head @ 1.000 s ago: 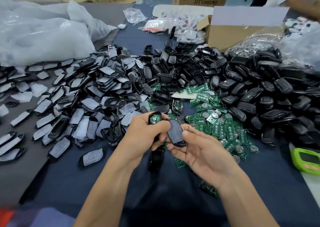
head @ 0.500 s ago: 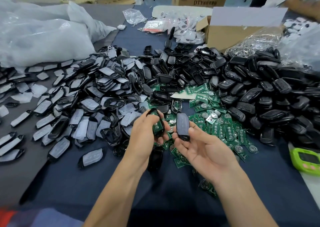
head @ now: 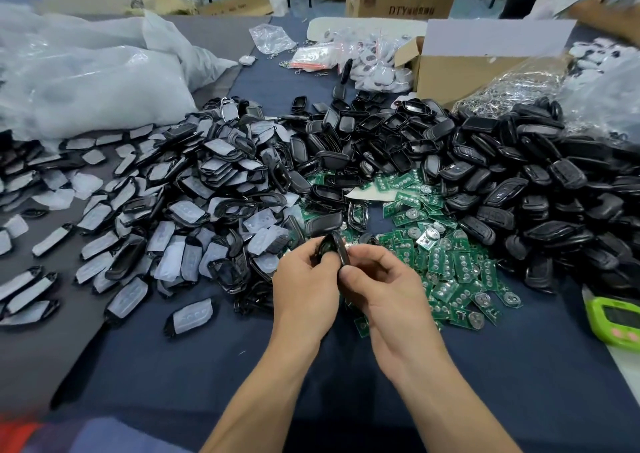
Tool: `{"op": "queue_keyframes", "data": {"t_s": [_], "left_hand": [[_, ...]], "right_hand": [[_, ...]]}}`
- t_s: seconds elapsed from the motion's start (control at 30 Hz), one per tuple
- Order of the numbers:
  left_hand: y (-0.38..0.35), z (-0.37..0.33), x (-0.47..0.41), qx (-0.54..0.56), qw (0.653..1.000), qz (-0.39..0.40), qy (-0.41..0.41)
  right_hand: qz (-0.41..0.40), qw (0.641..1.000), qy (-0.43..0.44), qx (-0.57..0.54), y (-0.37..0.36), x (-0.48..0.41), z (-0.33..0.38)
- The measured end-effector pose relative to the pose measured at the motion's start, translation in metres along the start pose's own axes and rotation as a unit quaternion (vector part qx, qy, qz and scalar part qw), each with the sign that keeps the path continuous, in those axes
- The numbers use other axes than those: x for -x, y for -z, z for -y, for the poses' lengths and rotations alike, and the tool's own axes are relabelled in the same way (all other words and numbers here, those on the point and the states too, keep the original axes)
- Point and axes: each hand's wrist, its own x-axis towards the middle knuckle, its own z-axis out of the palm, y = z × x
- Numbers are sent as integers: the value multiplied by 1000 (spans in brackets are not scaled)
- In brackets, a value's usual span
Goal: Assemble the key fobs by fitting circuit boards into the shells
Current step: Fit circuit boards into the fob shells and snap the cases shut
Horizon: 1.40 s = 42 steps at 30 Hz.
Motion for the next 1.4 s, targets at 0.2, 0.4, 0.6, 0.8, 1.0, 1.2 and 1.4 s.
{"op": "queue_keyframes", "data": {"t_s": [0.2,0.4,0.6,0.8,1.0,1.2,1.4], "left_hand": [[5,3,-2,10,998,-4,63],[14,1,-9,22,993,-40,109],[18,-9,-3,47,990,-53,119],[16,-4,-6,85,993,-16,82],[18,2,-12,29,998,-5,49],[19,0,-12,50,997,5,51],[30,-3,-10,146,982,113,48]], "right_hand": [[-7,999,-29,-14,2,-3,-7],[-17,1000,0,14,7,-7,-11],[-26,992,66,103,7,-8,-12],[-15,991,75,108,7,-9,-11],[-24,993,73,94,7,-9,-15],[-35,985,104,134,8,-11,-13],[-39,967,139,209,15,-12,-10]]}}
